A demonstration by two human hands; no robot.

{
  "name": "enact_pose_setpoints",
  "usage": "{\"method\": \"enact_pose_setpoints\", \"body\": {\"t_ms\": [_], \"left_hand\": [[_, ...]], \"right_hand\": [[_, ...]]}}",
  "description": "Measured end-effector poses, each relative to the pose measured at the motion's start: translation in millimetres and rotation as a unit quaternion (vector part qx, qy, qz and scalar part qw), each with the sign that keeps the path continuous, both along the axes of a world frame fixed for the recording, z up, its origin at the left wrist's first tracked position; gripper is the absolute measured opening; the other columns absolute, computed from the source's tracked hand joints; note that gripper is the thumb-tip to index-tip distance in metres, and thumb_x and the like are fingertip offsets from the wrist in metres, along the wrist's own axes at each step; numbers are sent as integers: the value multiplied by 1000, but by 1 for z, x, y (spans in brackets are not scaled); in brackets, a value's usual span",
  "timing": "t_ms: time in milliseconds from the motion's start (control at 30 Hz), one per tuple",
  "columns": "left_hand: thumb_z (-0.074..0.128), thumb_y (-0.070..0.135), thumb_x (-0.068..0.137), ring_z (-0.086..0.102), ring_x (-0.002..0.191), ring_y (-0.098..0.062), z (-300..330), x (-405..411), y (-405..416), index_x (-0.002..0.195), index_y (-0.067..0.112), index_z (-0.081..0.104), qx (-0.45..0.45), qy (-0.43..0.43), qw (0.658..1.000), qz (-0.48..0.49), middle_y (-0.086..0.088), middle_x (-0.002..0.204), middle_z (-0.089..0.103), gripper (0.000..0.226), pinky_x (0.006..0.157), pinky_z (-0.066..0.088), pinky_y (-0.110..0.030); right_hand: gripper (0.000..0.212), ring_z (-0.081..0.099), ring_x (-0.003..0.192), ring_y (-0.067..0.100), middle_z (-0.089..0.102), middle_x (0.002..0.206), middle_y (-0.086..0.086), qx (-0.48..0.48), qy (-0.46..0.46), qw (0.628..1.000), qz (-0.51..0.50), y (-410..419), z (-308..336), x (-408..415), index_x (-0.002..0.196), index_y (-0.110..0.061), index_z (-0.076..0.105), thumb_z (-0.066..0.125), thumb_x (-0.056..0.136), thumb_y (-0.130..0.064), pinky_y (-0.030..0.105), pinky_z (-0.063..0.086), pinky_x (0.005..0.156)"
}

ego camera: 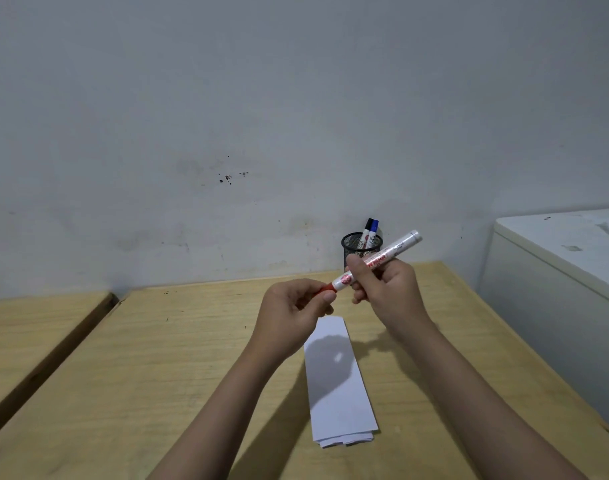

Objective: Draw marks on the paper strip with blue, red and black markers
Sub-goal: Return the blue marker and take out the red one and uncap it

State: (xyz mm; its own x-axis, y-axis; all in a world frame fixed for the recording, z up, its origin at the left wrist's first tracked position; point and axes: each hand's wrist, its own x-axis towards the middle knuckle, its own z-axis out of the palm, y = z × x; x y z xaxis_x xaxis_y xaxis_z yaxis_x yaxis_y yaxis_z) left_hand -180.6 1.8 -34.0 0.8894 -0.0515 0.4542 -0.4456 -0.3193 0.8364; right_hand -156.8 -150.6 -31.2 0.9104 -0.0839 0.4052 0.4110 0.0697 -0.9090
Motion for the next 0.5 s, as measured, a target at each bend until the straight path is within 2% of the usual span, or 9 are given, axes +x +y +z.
{"method": "enact_pose_setpoints", "body": {"t_ms": [133, 233, 333, 400, 500], "left_hand": [[65, 18, 78, 59, 57, -11, -4, 10, 11, 79, 6, 72, -79, 66, 991, -90, 3, 55, 66, 14, 60, 49, -21], [62, 20, 77, 58, 71, -19, -7, 19, 20, 69, 16, 72, -114, 113, 977, -139, 3, 54, 65, 13, 60, 47, -20], [59, 20, 79, 52, 79, -27, -12, 30, 29, 63, 17, 70, -113, 154, 967, -167, 5, 53, 62, 20, 62, 42, -22], [55, 21, 81, 52, 71, -22, -15, 35, 33, 64, 14, 70, -110, 182, 959, -189, 4, 51, 59, 23, 61, 39, -23], [53, 21, 82, 53, 55, -7, -19, 45, 38, 78, -3, 65, -112, 227, 942, -223, 4, 49, 55, 27, 58, 42, -19]], "right_hand": [[27, 54, 44, 9, 59, 48, -5, -5, -26, 999, 17, 4, -2, 5, 65, -4, 63, 62, 88, -20, 21, 49, 50], [25, 54, 46, 5, 61, 48, -9, 7, -47, 998, 33, 12, -7, 10, 65, -6, 60, 59, 89, -15, 20, 50, 50], [22, 55, 48, 4, 65, 53, -8, 19, -65, 997, 42, 19, -12, 14, 66, -8, 60, 59, 85, -20, 19, 49, 52], [22, 57, 50, 3, 65, 54, -8, 16, -77, 996, 52, 20, -14, 16, 67, -7, 60, 59, 83, -21, 18, 48, 52], [23, 57, 51, 4, 64, 55, -8, -4, -86, 994, 68, 21, -19, 20, 69, -5, 59, 60, 81, -24, 16, 47, 53]]}}
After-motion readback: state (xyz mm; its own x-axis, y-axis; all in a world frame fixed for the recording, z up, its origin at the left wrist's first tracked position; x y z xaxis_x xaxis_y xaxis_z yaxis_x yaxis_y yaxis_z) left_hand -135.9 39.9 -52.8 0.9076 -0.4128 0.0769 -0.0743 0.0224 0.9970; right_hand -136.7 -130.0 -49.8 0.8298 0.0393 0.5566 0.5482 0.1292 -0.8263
